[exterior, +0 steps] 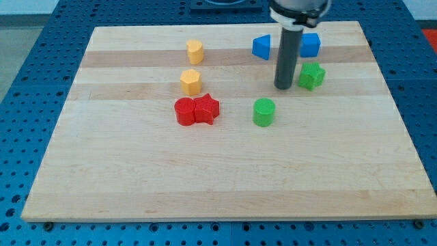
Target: Move the green star towards the blue cube
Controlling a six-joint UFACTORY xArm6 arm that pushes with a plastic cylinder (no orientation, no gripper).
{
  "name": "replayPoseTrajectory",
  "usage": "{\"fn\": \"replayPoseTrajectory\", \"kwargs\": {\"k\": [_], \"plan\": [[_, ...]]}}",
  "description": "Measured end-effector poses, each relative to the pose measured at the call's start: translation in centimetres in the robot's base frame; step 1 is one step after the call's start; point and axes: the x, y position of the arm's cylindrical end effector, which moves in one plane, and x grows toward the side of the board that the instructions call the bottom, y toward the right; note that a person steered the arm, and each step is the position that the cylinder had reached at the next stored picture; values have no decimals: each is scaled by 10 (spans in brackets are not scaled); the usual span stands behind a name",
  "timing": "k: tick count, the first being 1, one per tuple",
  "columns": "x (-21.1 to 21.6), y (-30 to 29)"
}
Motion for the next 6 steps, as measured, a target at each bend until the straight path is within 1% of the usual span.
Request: {"fn": "replayPoseTrajectory", "kwargs": {"k": [1,2,4,6], "plan": [[8,12],[8,12],[8,48],[5,51]]}}
